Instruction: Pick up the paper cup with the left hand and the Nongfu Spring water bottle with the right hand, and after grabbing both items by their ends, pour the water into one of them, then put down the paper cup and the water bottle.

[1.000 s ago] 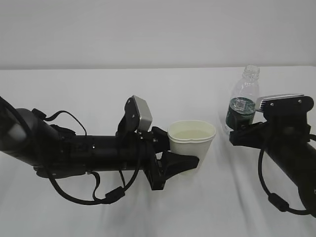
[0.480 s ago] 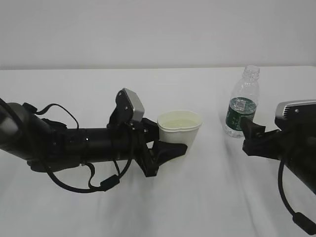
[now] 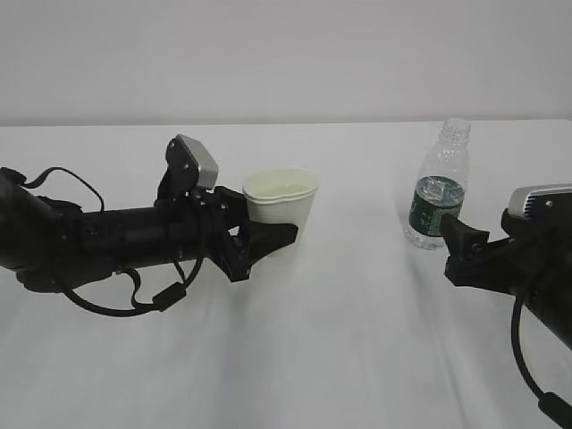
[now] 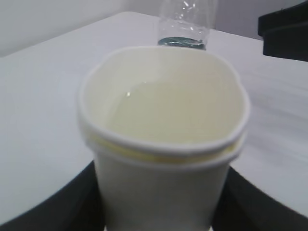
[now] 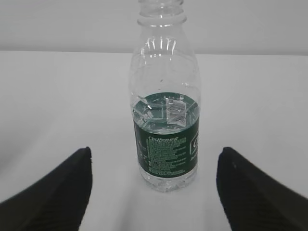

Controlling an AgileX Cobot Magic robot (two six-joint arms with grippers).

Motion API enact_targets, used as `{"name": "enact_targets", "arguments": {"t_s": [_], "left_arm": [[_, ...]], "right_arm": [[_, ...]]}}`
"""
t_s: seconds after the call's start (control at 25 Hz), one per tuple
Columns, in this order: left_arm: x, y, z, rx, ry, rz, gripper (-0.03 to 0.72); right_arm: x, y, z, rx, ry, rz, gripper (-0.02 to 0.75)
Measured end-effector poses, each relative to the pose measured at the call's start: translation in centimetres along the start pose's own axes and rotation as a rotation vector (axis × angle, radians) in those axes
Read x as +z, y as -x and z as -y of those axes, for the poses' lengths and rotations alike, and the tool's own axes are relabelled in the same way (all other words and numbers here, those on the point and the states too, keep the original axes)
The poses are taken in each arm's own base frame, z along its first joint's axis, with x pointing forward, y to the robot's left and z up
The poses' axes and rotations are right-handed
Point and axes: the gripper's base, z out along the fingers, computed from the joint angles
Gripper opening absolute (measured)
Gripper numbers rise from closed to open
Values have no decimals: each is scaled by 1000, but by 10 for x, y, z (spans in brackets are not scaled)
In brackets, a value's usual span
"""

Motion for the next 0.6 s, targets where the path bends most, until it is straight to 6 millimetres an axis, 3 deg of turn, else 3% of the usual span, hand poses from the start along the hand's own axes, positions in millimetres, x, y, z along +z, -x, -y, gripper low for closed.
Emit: {"name": "enact_targets", "arguments": {"t_s": [0.6], "left_arm": [[-46,-2,-55,-40,162,54,412]], "right_arm": [[0,0,0,2,0,0,596]]}}
